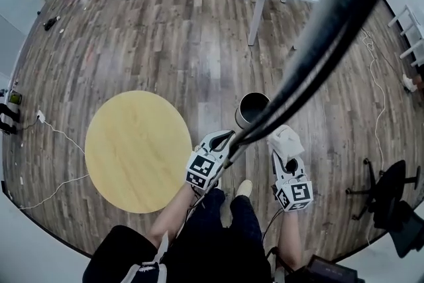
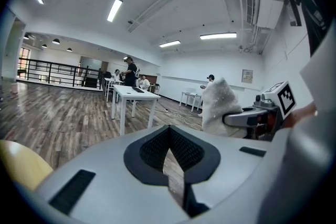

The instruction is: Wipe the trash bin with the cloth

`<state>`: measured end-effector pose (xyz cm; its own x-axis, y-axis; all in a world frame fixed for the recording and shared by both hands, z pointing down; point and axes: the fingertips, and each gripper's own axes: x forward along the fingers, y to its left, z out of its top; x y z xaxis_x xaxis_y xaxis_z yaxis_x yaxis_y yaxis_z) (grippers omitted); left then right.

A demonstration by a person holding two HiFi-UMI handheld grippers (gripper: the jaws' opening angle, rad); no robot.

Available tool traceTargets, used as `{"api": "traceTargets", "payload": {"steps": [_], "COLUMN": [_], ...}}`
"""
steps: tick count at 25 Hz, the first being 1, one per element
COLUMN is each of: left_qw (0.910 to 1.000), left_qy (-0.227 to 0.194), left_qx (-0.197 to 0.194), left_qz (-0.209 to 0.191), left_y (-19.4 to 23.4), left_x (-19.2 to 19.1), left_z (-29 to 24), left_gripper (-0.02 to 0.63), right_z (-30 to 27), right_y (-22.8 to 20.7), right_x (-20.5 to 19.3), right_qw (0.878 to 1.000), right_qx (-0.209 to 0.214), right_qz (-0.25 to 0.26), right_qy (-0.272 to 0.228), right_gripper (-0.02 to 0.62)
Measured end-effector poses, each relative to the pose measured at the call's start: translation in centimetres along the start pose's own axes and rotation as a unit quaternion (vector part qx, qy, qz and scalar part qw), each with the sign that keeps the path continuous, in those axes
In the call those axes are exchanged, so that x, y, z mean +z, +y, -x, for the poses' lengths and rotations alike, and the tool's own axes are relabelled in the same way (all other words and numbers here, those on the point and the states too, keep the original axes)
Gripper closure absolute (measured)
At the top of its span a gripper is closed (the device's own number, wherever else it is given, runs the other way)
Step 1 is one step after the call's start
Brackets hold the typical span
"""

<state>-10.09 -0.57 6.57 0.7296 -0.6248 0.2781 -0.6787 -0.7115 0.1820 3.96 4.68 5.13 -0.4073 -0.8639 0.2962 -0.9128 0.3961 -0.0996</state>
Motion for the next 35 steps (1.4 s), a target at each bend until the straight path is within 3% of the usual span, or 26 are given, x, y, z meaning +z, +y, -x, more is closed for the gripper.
{"api": "traceTargets", "payload": {"steps": [11,16,24,35], "left_qw": [0.9974,0.9964,0.9962,0.9987], "left_qy": [0.002,-0.01,-0.019,-0.012], "left_qx": [0.068,0.082,0.084,0.049], "left_qz": [0.023,0.021,0.008,-0.008], "left_y": [5.0,6.8,11.9,15.0], "left_x": [-10.9,-16.9,-28.9,-40.8], "left_z": [-6.0,-9.7,-15.1,-21.6], "left_gripper": [0.609,0.609,0.609,0.609], "right_z": [-7.4,-10.7,-17.5,-22.7], "right_y": [-3.4,-5.1,-7.2,-10.7], "right_x": [-12.1,-20.1,-33.8,-45.0], "right_qw": [0.998,0.997,0.997,0.997], "right_qx": [0.058,0.071,0.069,0.077], "right_qz": [0.005,-0.01,-0.028,-0.014], "right_qy": [0.034,0.033,0.024,0.008], "right_gripper": [0.5,0.499,0.499,0.499]}}
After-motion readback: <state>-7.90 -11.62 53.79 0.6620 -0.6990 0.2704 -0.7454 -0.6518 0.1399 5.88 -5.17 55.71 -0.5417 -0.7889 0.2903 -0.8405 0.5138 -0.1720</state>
